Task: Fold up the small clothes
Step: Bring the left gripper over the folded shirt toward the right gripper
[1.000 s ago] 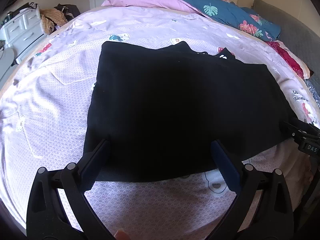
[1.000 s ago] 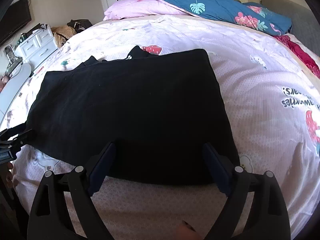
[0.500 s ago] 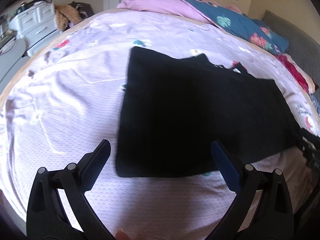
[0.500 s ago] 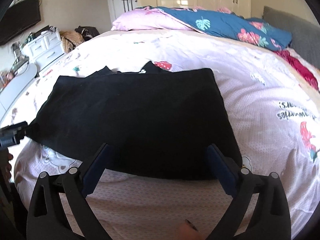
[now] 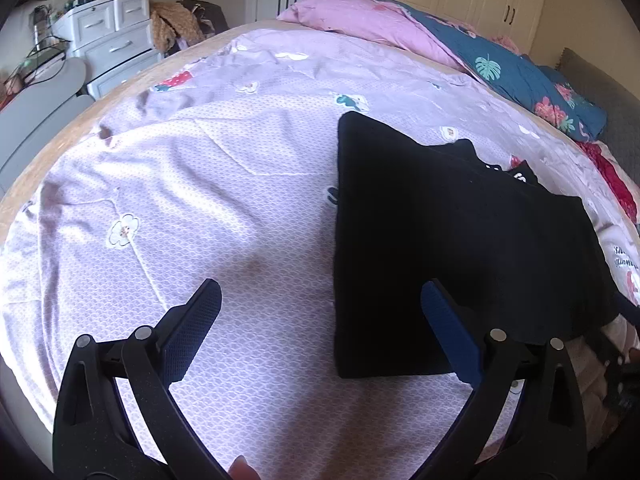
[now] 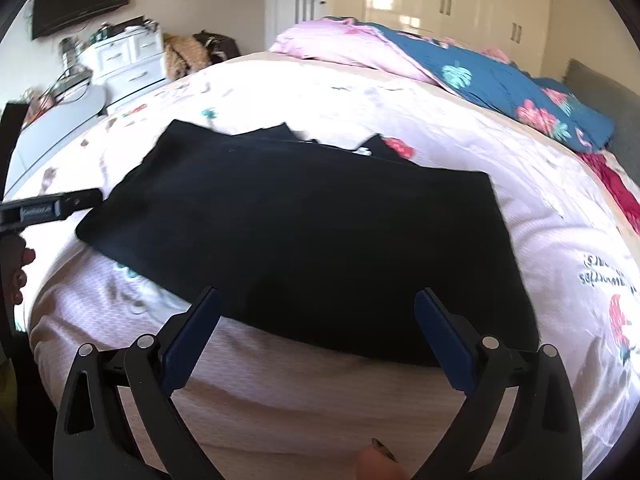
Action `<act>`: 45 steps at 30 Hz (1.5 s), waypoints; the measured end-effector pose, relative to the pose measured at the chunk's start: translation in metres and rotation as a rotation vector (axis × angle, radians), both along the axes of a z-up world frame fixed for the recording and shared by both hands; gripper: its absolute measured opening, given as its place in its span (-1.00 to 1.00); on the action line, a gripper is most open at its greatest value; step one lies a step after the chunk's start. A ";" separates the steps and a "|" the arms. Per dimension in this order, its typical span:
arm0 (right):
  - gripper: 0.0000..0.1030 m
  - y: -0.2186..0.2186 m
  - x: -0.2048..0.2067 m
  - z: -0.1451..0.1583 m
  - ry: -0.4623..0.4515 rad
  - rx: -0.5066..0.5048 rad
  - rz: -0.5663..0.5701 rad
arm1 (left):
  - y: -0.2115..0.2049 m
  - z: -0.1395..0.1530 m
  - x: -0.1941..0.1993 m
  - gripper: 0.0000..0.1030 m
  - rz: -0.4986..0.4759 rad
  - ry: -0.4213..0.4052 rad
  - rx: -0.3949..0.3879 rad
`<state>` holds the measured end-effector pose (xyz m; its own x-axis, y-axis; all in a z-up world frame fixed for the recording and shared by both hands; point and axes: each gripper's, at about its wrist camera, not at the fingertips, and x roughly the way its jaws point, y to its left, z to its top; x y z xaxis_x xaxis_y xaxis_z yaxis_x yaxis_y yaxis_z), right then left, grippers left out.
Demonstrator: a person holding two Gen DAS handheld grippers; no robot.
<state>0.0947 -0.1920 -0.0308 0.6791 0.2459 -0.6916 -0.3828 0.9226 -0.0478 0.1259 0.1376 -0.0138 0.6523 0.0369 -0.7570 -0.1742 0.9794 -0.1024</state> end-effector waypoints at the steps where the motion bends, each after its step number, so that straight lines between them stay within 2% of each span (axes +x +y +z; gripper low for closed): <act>1: 0.88 0.007 -0.001 0.000 -0.002 -0.007 0.014 | 0.002 0.000 0.000 0.82 0.003 -0.002 -0.003; 9: 0.88 0.055 -0.008 0.001 -0.025 -0.049 0.111 | 0.014 -0.006 0.006 0.82 0.046 0.005 -0.003; 15: 0.88 0.094 -0.014 -0.007 -0.051 -0.128 0.193 | 0.016 -0.005 0.017 0.82 0.053 0.017 0.007; 20: 0.88 0.119 -0.015 -0.020 -0.057 -0.190 0.240 | 0.014 0.005 0.029 0.82 0.055 0.008 0.014; 32: 0.88 0.155 0.001 -0.032 -0.059 -0.214 0.287 | 0.022 0.031 0.090 0.82 0.078 -0.005 -0.040; 37: 0.88 0.165 0.008 -0.032 -0.063 -0.222 0.297 | 0.032 0.029 0.114 0.82 0.093 0.018 -0.078; 45: 0.87 0.185 0.022 -0.033 -0.092 -0.242 0.317 | 0.040 0.009 0.123 0.82 0.078 0.062 -0.089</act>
